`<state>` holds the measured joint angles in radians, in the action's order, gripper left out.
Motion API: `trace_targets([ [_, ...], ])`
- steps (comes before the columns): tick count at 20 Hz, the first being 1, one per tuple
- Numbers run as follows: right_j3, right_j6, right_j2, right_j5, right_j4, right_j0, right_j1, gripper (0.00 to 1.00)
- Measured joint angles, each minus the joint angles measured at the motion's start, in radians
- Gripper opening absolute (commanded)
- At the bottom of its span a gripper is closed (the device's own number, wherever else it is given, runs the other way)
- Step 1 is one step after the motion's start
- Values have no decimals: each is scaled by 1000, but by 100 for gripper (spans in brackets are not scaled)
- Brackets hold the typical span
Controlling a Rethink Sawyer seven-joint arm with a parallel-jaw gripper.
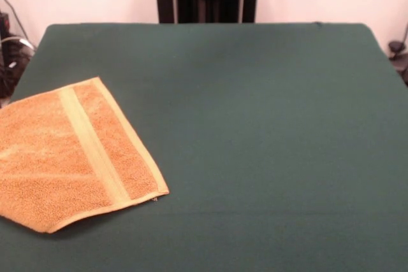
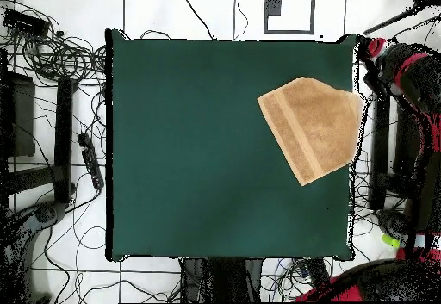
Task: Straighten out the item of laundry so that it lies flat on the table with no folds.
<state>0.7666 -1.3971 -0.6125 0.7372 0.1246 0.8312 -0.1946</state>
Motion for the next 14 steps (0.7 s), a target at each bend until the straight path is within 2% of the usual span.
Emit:
trace_targets([
  [7,-109,0,156,46,30,-124,61,100],
  [8,-146,-2,191,58,45,-159,84,100],
  [14,-298,-28,266,62,69,-266,202,100],
])
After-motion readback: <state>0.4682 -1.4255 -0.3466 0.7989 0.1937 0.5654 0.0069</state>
